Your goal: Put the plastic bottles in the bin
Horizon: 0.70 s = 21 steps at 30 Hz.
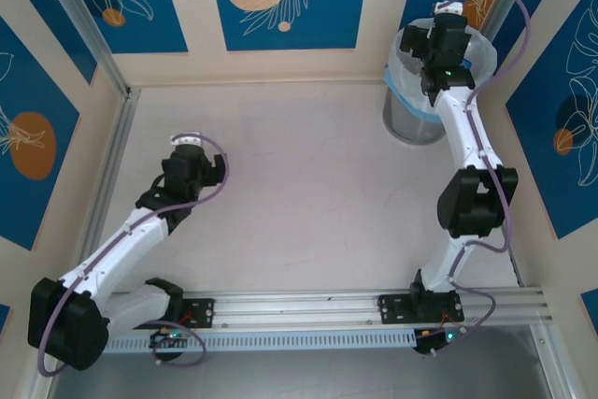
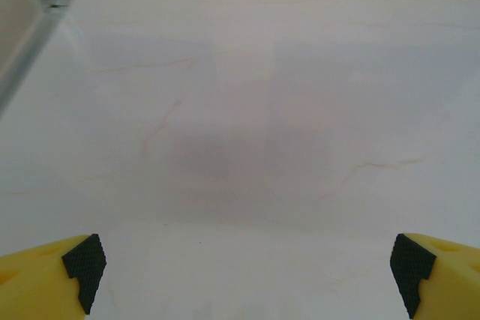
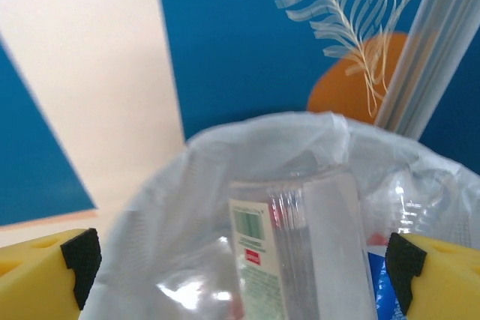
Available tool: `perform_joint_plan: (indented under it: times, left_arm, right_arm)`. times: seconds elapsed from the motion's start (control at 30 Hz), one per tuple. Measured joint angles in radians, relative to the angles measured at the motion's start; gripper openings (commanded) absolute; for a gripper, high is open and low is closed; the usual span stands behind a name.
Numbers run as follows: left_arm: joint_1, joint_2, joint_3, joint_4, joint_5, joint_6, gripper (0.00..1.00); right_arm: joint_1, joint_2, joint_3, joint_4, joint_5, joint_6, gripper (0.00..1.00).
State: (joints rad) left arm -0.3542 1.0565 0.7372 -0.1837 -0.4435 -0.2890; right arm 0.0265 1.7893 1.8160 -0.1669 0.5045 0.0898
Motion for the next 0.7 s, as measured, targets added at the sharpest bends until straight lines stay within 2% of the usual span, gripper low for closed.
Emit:
perform_joint_plan:
  times: [0.2,0.4,0.53,0.7]
  left_arm:
    - [0.137,-0.017,-0.044,0.042,-0.069,0.050,0.99]
    - [0.225,0.026,-0.151,0.170,-0.115,0.101,0.99]
    - [0.286,0.066,-0.270,0.320,-0.080,0.161,0.99]
    - [0.362,0.161,-0.332,0.449,0.044,0.196,0.99]
  right_arm:
    - [0.078,-0.267,-0.288,0.177,-0.031,0.010,0.99]
    - [0.046,-0.514,-0.724,0.341,-0.105,0.106,0.99]
    - [0.006,-0.577,-0.959,0.377,-0.159,0.143,0.99]
    - [-0.040,-0.606,-1.241,0.453,-0.253,0.143,0.99]
